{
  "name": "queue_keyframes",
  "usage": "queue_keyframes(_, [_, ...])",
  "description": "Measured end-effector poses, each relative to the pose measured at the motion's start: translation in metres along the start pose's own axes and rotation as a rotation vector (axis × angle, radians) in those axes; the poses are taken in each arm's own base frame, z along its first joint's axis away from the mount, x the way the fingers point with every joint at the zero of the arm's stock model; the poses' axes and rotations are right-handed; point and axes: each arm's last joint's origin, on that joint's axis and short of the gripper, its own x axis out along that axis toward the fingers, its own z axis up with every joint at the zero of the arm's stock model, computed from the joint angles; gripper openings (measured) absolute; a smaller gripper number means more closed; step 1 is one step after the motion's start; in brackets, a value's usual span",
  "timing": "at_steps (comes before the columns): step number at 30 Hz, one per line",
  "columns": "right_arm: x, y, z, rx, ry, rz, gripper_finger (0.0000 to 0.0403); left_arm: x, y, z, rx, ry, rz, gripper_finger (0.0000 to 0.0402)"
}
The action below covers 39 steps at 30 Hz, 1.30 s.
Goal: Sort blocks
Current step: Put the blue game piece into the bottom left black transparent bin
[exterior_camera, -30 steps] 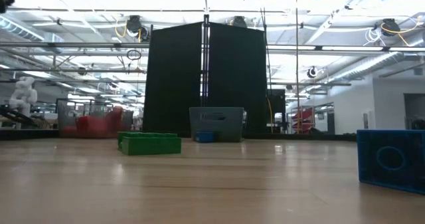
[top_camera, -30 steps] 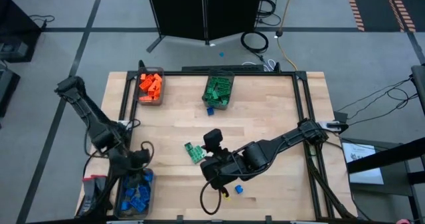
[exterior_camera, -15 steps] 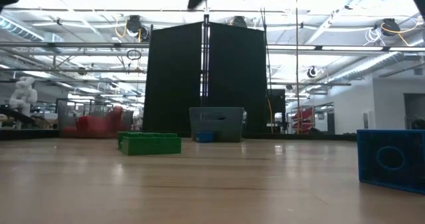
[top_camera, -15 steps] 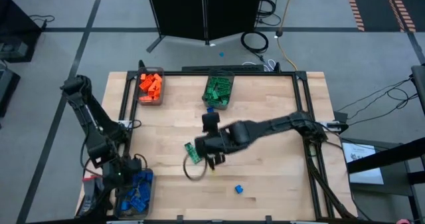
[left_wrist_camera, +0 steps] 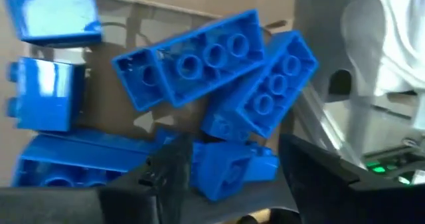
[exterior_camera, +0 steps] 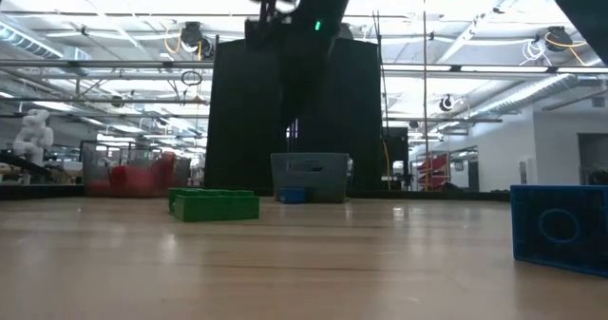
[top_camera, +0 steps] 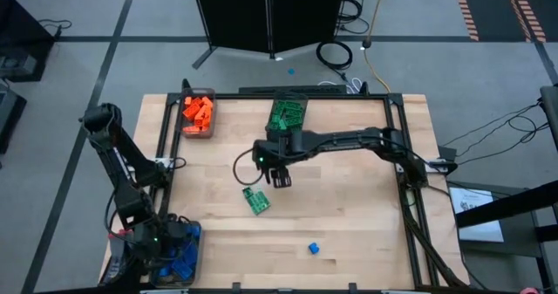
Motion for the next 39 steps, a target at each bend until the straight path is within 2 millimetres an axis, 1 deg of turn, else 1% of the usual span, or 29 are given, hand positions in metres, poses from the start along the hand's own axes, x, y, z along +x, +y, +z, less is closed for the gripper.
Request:
queue_keyframes(2, [0.011,-0.009,-0.003,0.020,-0.014,-0.048,0.0235,0.000,0.002,0.000,0.000,-0.010,0.024,0.0228])
queue_keyframes(5, [0.024,-0.020,-0.009,0.021,-0.023,-0.126,0.0220,0.000,0.005,-0.001,-0.008,-0.016,0.064,0.0232])
queue_keyframes(9, [0.036,-0.033,-0.015,0.058,-0.040,-0.145,0.0195,0.000,0.006,0.000,-0.010,-0.022,0.074,0.0233])
queue_keyframes(12, [0.042,-0.035,-0.019,0.073,-0.047,-0.097,0.0179,0.000,0.006,0.000,-0.012,-0.042,0.078,0.0233])
queue_keyframes(16, [0.047,-0.032,-0.018,0.096,-0.088,-0.085,0.0154,0.001,0.007,0.001,-0.011,-0.075,0.091,0.0233])
queue_keyframes(20, [0.047,-0.026,-0.016,0.086,-0.094,-0.080,0.0106,0.000,0.007,0.002,-0.009,-0.116,0.104,0.0233])
queue_keyframes(25, [0.047,-0.028,-0.017,0.082,-0.095,-0.082,0.0020,0.000,0.007,0.003,-0.008,-0.146,0.113,0.0233])
queue_keyframes(26, [0.047,-0.030,-0.017,0.086,-0.097,-0.085,0.0011,0.000,0.007,0.003,-0.007,-0.148,0.113,0.0233])
queue_keyframes(29, [0.054,-0.030,-0.016,0.104,-0.102,-0.092,0.0007,0.000,0.007,0.003,-0.007,-0.149,0.114,0.0233])
queue_keyframes(31, [0.065,-0.027,-0.015,0.105,-0.104,-0.089,0.0003,0.000,0.007,0.003,-0.007,-0.148,0.116,0.0233])
queue_keyframes(33, [0.077,-0.024,-0.018,0.086,-0.071,-0.096,0.0002,0.000,0.008,0.003,-0.007,-0.146,0.124,0.0233])
queue_keyframes(36, [0.091,-0.021,-0.022,0.067,-0.010,-0.189,0.0001,0.001,0.009,0.003,-0.005,-0.143,0.133,0.0233])
queue_keyframes(39, [0.095,-0.020,-0.026,0.052,0.046,-0.293,0.0001,0.000,0.009,0.003,-0.003,-0.154,0.138,0.0233])
